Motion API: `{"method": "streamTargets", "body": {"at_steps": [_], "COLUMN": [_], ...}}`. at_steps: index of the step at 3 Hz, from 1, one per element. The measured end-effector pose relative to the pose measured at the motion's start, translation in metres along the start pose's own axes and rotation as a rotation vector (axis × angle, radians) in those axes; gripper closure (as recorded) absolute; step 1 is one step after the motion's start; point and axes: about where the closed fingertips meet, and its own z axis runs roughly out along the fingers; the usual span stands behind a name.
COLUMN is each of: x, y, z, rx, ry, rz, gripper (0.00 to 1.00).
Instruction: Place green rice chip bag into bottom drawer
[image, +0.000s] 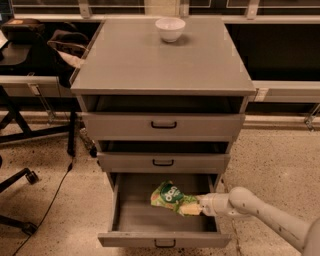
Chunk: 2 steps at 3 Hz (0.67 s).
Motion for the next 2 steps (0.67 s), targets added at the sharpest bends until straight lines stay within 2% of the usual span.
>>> {"method": "streamTargets", "body": {"at_steps": [1, 2], "x": [0.018, 0.033], "y": [-0.011, -0.021], "z": [0.022, 0.044], "rx": [0.006, 0.055], "ry": [0.066, 0.113], "rz": [0.019, 0.043], "gripper": [1.00, 1.00]}}
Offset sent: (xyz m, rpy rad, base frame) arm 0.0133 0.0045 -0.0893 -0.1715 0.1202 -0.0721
